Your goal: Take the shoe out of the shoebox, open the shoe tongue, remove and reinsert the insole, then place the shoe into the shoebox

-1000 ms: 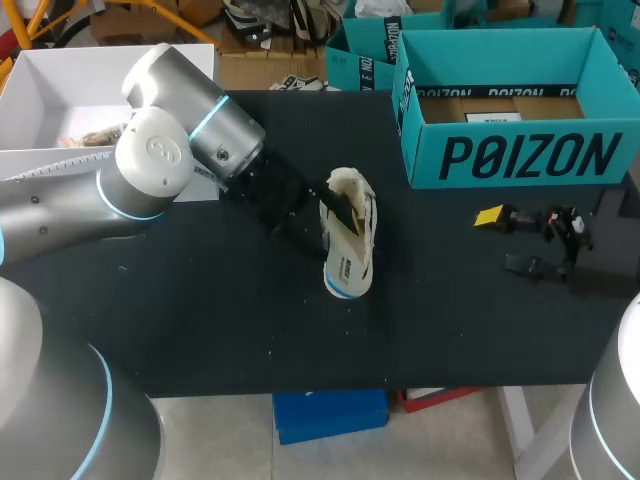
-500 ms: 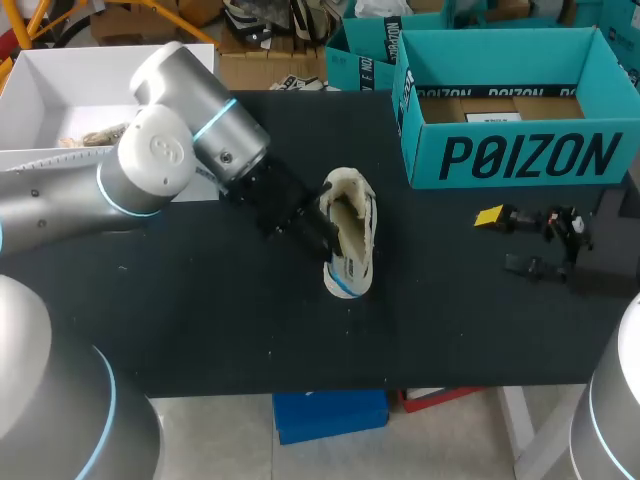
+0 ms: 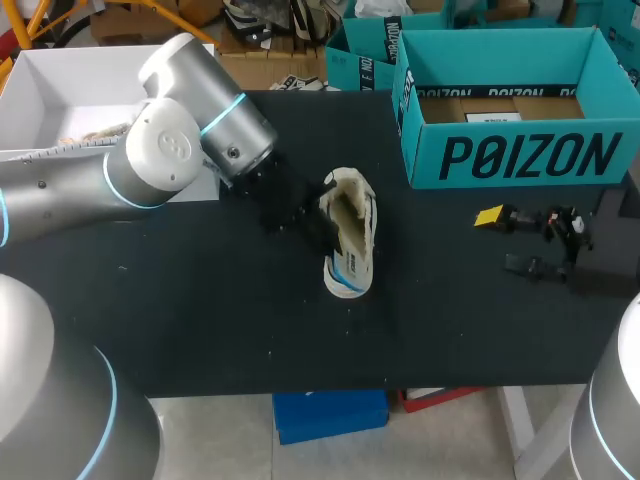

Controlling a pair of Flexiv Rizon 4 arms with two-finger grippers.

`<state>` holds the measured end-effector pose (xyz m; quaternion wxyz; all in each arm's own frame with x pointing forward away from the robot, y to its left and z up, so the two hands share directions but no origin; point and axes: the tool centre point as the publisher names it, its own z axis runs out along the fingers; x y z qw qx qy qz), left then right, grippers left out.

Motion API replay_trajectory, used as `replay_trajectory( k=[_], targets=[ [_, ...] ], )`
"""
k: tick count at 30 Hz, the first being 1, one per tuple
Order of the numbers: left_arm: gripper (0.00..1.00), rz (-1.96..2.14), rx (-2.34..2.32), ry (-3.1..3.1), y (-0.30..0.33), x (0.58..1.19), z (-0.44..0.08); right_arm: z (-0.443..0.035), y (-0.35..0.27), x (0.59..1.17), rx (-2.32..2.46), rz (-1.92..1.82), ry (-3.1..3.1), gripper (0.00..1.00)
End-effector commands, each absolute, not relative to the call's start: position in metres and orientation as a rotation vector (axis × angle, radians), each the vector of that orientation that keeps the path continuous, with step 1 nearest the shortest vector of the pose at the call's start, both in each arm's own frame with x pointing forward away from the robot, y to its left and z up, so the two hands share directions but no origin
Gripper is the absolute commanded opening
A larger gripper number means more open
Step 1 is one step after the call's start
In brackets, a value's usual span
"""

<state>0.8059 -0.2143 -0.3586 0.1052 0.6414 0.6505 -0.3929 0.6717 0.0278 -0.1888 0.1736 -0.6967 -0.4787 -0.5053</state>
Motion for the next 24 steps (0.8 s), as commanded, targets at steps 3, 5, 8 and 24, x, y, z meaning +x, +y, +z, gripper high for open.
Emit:
replay_trajectory(
  k=[3, 5, 8, 24],
  targets=[
    [0.0, -1.112, 1.874, 1.926, -0.213, 0.811, -0.359, -0.189, 0.028, 0.672, -1.976, -1.432, -1.357, 1.0],
    [0.0, -1.108, 1.867, 1.928, -0.212, 0.815, -0.36, -0.189, 0.028, 0.672, -1.976, -1.432, -1.357, 1.0],
    [0.0, -1.093, 1.861, 1.934, -0.213, 0.82, -0.363, -0.189, 0.028, 0.672, -1.976, -1.432, -1.357, 1.0],
    [0.0, -1.057, 1.806, 1.989, -0.211, 0.841, -0.377, -0.189, 0.028, 0.672, -1.976, -1.432, -1.357, 1.0]
  ],
)
